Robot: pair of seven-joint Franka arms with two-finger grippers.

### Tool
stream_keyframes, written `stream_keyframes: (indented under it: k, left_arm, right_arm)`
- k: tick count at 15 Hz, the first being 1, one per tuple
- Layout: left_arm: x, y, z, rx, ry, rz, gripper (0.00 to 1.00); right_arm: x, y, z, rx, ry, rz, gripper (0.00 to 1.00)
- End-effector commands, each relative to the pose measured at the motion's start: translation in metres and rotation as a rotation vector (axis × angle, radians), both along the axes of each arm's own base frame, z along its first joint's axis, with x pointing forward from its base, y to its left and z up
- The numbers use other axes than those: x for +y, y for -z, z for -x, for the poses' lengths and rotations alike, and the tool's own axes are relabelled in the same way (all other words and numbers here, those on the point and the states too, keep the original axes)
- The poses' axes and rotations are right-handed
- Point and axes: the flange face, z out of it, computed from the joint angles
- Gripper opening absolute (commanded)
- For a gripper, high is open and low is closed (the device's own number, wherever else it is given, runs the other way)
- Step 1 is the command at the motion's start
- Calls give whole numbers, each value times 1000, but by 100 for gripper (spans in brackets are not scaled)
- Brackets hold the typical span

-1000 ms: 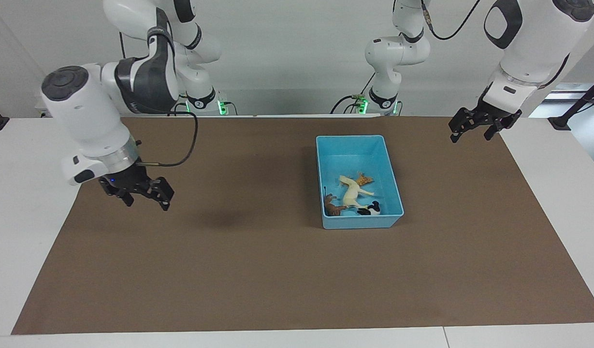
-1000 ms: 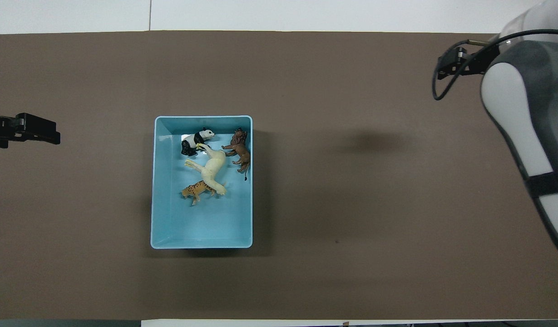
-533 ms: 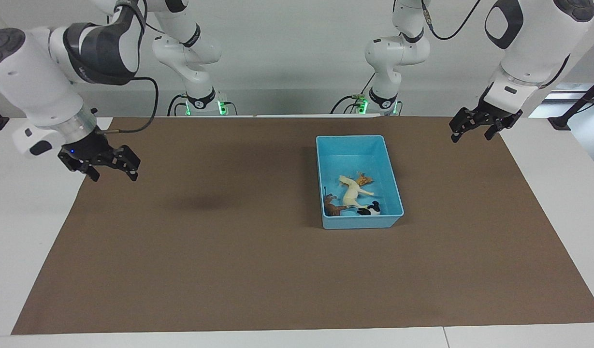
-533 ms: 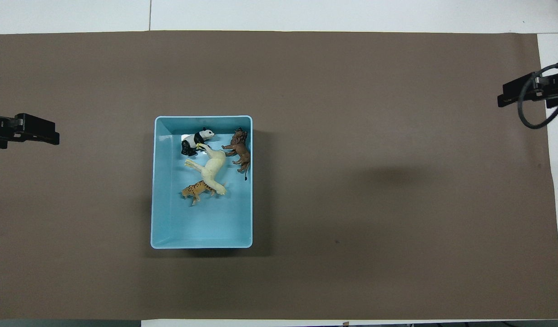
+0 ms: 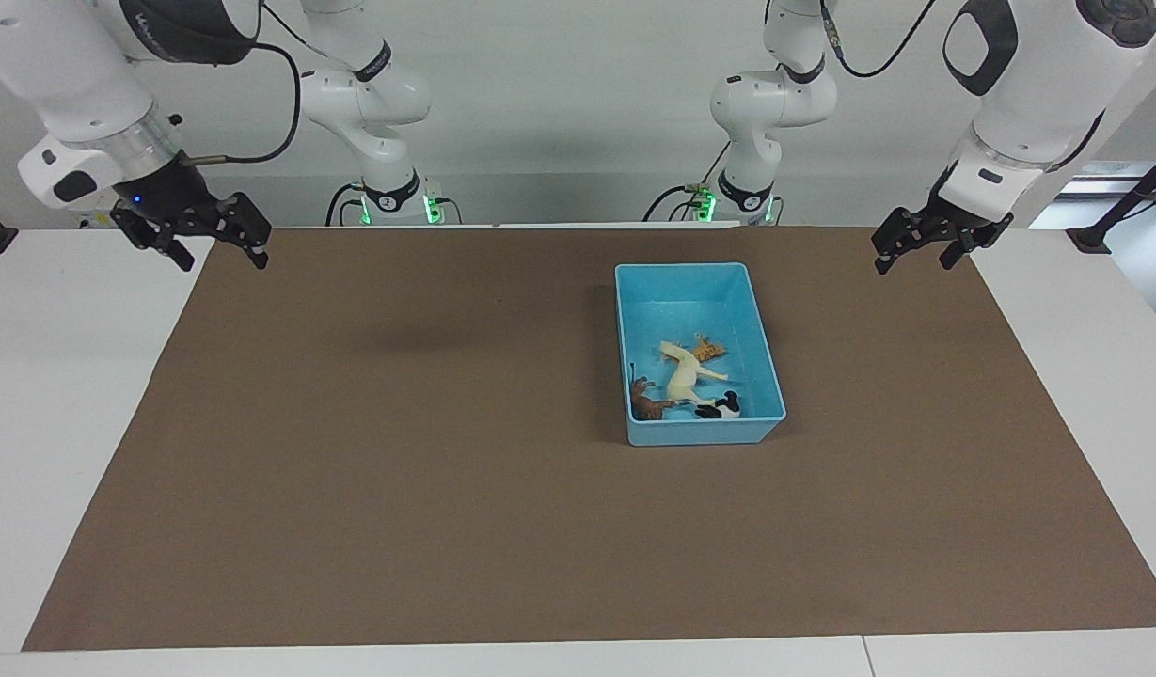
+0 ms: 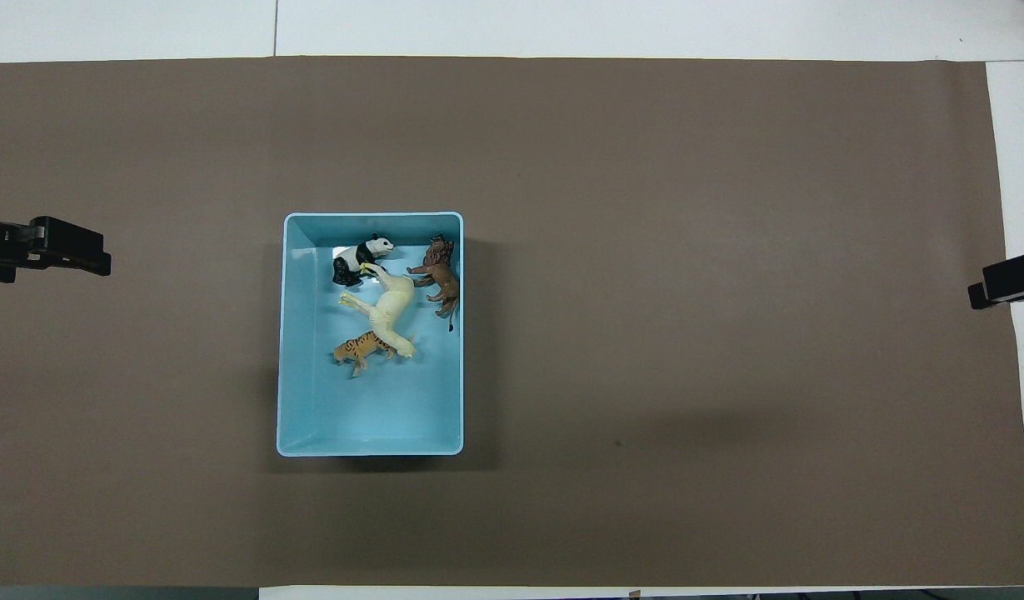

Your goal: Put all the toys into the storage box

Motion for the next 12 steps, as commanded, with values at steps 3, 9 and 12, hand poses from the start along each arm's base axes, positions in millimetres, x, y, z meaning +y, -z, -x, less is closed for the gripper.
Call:
stream_keyframes:
  k: [3, 9, 12]
  left_arm:
    - [3, 0, 11, 21, 5, -12, 100]
    - [-2, -1, 13, 19, 8, -15, 100]
    - [-2, -2, 11, 6, 19, -14, 100]
  right_arm:
    - [-22, -1, 5, -26, -61, 10, 100]
    - [-27, -19, -3, -112, -18, 59, 100]
    - [-24, -19, -2, -111, -10, 59, 100]
